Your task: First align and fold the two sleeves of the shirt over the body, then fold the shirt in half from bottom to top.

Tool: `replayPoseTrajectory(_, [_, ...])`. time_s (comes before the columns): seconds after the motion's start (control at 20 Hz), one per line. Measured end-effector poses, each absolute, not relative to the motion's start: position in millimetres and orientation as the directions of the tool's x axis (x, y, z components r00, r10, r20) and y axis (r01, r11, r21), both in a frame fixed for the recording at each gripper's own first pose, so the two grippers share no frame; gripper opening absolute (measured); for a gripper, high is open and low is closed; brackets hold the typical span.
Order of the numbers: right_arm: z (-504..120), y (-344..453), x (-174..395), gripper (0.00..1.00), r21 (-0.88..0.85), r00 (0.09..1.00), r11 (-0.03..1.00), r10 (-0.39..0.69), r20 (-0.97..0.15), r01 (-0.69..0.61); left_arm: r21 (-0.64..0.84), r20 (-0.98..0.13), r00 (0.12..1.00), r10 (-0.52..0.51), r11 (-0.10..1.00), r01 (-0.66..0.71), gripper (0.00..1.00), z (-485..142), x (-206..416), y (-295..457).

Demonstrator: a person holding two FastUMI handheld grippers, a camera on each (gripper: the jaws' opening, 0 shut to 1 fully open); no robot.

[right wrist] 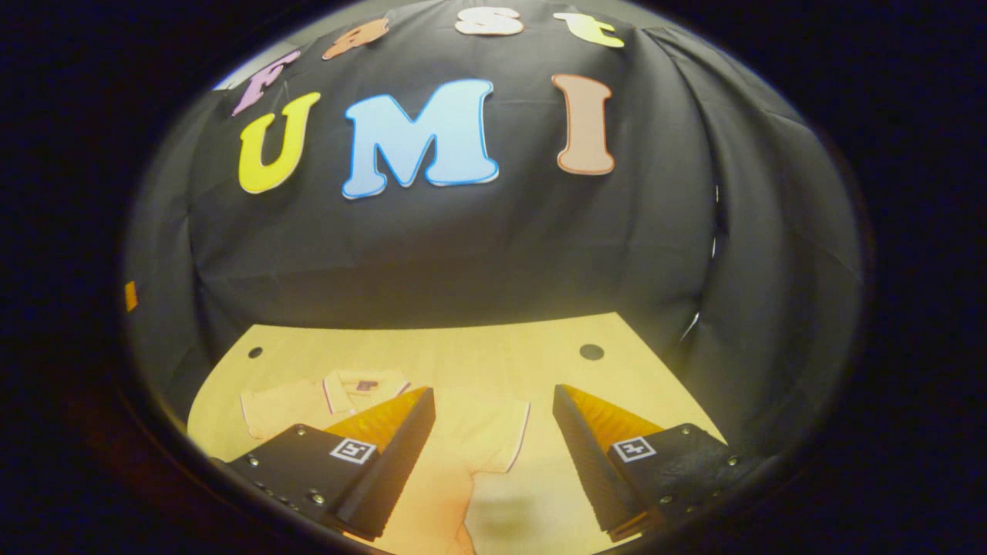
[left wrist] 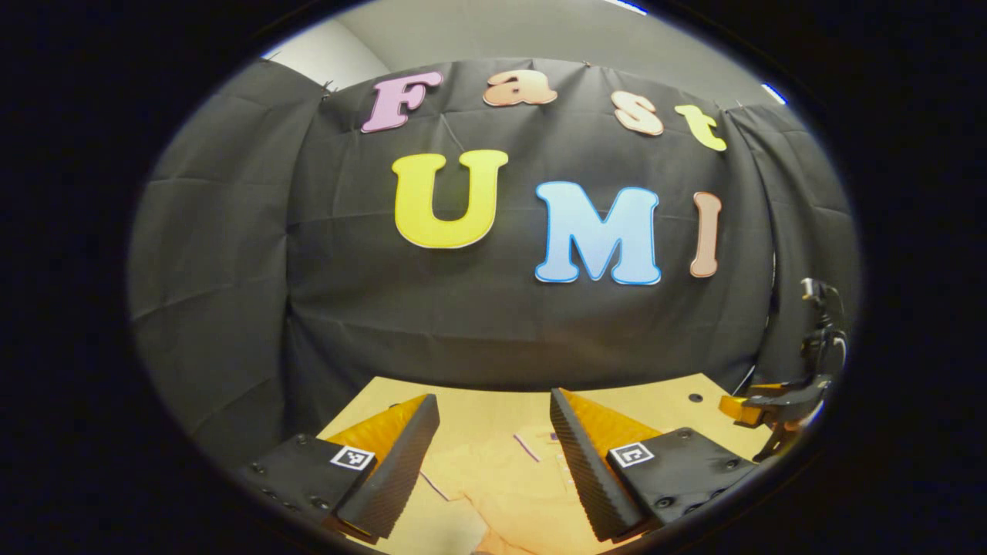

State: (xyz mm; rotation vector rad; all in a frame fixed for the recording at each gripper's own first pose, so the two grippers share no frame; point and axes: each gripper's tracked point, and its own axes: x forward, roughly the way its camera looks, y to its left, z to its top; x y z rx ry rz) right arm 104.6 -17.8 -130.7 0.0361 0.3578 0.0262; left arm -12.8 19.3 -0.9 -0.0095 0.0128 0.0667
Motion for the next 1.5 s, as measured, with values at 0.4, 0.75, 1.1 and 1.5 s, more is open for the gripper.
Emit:
replayPoseTrajectory(0.4, [-237,-27,152,0.96,0.031,0.820,0.999,0.009,-0.573,0.011,0.009,-0.044,0.991,0.122,0.992,-0.122,0.93,-10,-3,43])
replayPoseTrajectory(0.75, [-308,-35,166,0.95,0.017,0.713,0.999,-0.018,-0.701,0.042,0.009,-0.072,0.986,0.152,0.988,-0.151,0.94,-20,6,52])
replayPoseTrajectory(1.1, [-328,-31,165,0.84,0.035,0.688,0.999,-0.003,-0.725,0.041,0.007,-0.074,0.983,0.166,0.986,-0.166,0.94,-24,7,53])
replayPoseTrajectory(1.5, [-325,-19,170,0.03,0.128,0.702,0.991,0.067,-0.709,0.034,0.009,-0.074,0.983,0.165,0.986,-0.165,0.94,-26,9,51])
